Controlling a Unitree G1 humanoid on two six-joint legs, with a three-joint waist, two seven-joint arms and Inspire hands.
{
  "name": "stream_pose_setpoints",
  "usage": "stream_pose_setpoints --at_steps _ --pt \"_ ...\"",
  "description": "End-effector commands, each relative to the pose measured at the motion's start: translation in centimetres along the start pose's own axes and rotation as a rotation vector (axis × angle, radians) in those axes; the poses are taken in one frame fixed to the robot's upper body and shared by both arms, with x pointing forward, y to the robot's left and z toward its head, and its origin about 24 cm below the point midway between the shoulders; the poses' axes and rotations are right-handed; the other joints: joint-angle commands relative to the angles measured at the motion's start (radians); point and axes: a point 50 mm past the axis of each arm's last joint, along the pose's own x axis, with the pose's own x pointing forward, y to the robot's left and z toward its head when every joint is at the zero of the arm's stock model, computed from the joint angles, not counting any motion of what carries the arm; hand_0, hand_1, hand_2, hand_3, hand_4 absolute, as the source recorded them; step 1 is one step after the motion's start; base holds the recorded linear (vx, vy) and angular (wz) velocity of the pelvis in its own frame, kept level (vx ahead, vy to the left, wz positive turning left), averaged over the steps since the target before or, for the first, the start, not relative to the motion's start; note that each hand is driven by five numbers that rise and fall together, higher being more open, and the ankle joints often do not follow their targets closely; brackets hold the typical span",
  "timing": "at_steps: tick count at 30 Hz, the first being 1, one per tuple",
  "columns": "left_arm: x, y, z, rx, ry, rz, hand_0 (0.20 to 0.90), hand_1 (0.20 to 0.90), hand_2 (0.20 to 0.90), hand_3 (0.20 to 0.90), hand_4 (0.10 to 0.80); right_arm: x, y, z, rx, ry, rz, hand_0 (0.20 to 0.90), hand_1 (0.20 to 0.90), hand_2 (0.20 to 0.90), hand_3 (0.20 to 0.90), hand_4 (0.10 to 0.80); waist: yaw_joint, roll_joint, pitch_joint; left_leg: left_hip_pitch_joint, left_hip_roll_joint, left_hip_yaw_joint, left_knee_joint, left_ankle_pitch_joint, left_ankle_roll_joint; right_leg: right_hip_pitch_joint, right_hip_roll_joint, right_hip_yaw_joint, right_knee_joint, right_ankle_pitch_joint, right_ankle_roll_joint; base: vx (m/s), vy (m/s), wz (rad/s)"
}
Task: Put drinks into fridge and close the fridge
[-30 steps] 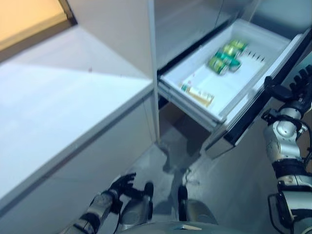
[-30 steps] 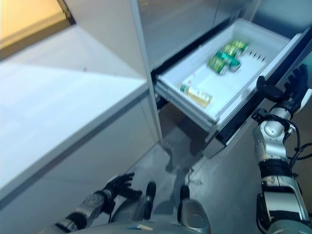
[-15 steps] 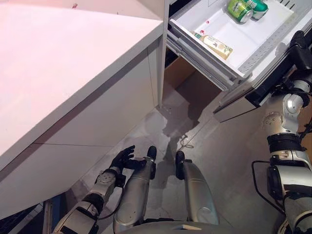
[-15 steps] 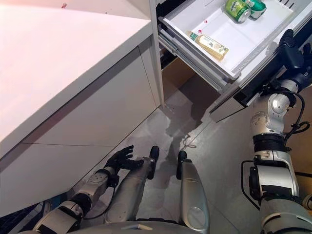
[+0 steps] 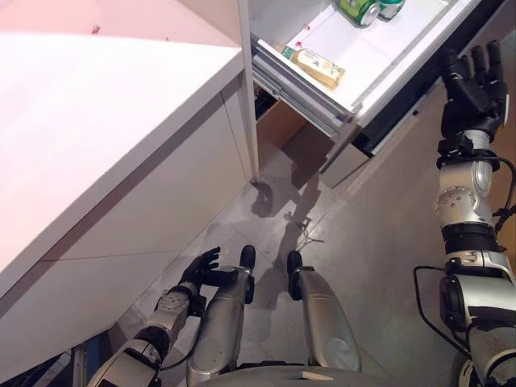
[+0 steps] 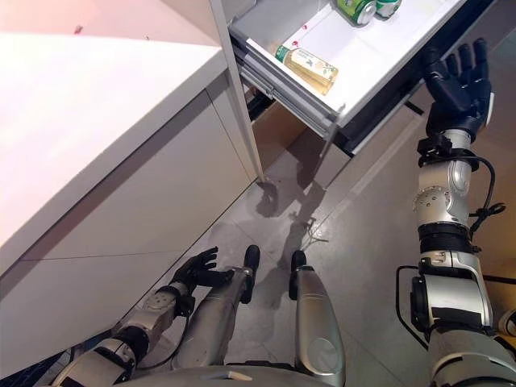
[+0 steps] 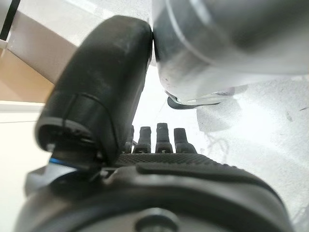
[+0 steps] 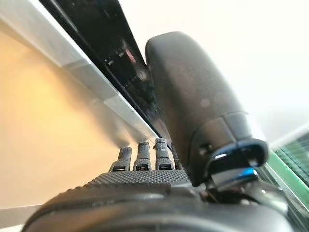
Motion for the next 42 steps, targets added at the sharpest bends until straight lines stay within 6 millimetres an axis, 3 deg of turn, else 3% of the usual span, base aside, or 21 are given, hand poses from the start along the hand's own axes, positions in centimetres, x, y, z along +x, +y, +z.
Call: stream_pose_setpoints --at_steps 1,5,11,20,29,35,42 --pt "-1.1 0.3 -2.0 0.070 0.031 -0.044 0.900 0.900 0.900 0.900 0.800 0.8 9.8 -2.2 -0.085 0.146 0.529 0.900 0.900 0.900 0.900 0.800 0.114 -0.002 -0.075 0.063 -0.025 -0.007 -0.034 -0.060 0.053 0.083 -0.025 0.000 -0.121 0.081 0.018 0.061 -0.007 0.05" --pt "-1.4 0.4 -2.7 0.091 0.058 -0.072 0.900 0.900 0.900 0.900 0.800 1.6 10.9 -2.0 -0.104 0.159 0.544 0.900 0.900 0.900 0.900 0.800 0.140 0.004 -0.093 0.119 -0.028 -0.033 -0.094 -0.043 0.051 0.146 -0.041 -0.020 -0.174 0.086 0.023 0.102 0.004 0.23" --pt "-2.0 0.7 -4.3 0.119 0.127 -0.088 0.900 0.900 0.900 0.900 0.800 1.7 10.9 -2.4 -0.081 0.176 0.512 0.900 0.900 0.900 0.900 0.800 0.158 -0.004 -0.134 0.191 -0.032 -0.052 -0.153 -0.036 0.051 0.231 -0.053 -0.040 -0.244 0.098 0.032 0.116 0.006 0.24" --pt "-3.6 1.8 -7.4 0.142 0.229 -0.078 0.900 0.900 0.900 0.900 0.800 0.6 7.9 -3.5 -0.071 0.181 0.363 0.900 0.900 0.900 0.900 0.800 0.151 -0.030 -0.232 0.324 -0.018 -0.038 -0.262 -0.030 0.053 0.369 -0.040 -0.039 -0.375 0.130 0.049 0.134 -0.001 0.15" --pt "-4.1 0.8 -9.0 0.071 0.287 -0.089 0.900 0.900 0.900 0.900 0.800 -1.7 4.8 -4.7 -0.103 0.078 0.091 0.900 0.900 0.900 0.900 0.800 0.100 -0.040 -0.323 0.407 0.008 0.014 -0.353 -0.017 0.049 0.421 -0.008 0.008 -0.457 0.162 0.047 0.042 -0.006 -0.07" --pt "-4.5 0.0 -10.1 -0.025 0.316 -0.095 0.900 0.900 0.900 0.900 0.800 -6.2 1.2 -8.9 -0.131 0.233 -0.013 0.900 0.900 0.900 0.900 0.800 0.054 -0.043 -0.369 0.444 0.031 0.062 -0.429 0.010 0.036 0.440 0.013 0.027 -0.521 0.189 0.048 -0.024 -0.036 -0.24" --pt "-5.0 -0.7 -11.0 -0.123 0.331 -0.082 0.900 0.900 0.900 0.900 0.800 -17.5 -5.9 -15.9 -0.215 0.665 -0.129 0.900 0.900 0.900 0.900 0.800 0.011 -0.039 -0.403 0.471 0.052 0.117 -0.473 0.028 0.025 0.456 0.028 0.033 -0.558 0.201 0.050 -0.037 -0.034 -0.19"
